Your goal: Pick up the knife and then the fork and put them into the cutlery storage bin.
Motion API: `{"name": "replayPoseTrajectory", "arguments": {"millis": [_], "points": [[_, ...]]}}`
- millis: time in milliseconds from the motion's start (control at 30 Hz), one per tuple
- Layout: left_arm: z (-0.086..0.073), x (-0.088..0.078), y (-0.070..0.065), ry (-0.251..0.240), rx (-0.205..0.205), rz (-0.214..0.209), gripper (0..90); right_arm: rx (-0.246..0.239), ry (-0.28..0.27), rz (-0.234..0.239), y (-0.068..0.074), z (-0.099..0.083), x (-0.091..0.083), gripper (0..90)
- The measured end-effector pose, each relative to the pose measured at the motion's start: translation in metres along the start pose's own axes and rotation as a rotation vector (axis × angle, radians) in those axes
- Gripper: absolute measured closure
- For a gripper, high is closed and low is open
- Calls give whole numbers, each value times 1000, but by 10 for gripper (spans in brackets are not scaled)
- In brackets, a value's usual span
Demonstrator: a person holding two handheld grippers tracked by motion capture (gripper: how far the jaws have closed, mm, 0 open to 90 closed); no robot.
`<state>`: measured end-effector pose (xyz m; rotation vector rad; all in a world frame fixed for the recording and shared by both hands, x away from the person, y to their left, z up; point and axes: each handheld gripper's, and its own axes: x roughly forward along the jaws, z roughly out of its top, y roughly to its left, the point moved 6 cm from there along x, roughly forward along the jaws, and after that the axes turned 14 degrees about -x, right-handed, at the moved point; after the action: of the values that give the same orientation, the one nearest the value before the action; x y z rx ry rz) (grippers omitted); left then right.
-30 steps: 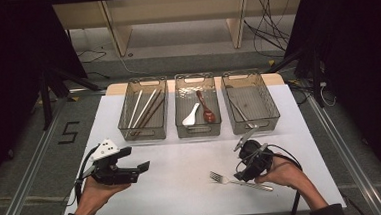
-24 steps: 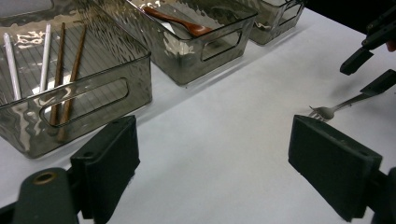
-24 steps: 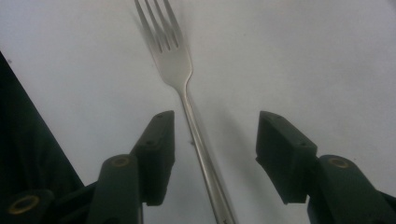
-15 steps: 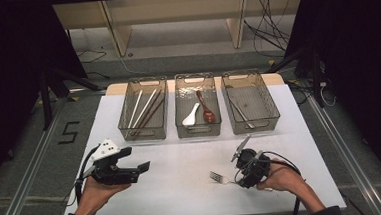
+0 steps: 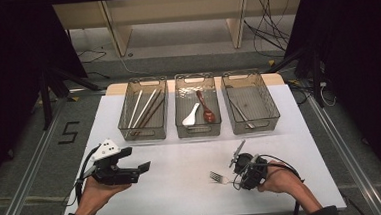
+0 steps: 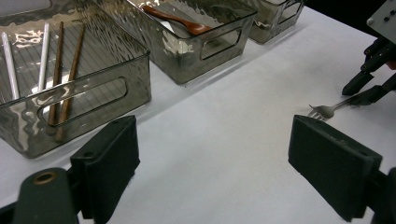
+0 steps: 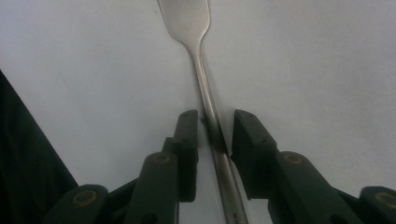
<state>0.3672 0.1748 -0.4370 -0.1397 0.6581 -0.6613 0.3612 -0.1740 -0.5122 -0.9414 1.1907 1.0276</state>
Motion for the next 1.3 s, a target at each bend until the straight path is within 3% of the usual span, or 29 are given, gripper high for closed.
{"name": "replayPoseTrajectory", "arguments": {"millis": [667,833,1100,1300], "points": [[-1,1,-1,1,2,-2,155,-79,54,5,3,4,1,840],[0,1,0,1,2,-1,155,-71,49,12,3,4,0,843],[0,0,0,-2,1,0,155,-55,-8,2,0,5,-12,844],[0,1,0,-2,1,0,155,-2,-99,-20,-9,2,-26,844]]}}
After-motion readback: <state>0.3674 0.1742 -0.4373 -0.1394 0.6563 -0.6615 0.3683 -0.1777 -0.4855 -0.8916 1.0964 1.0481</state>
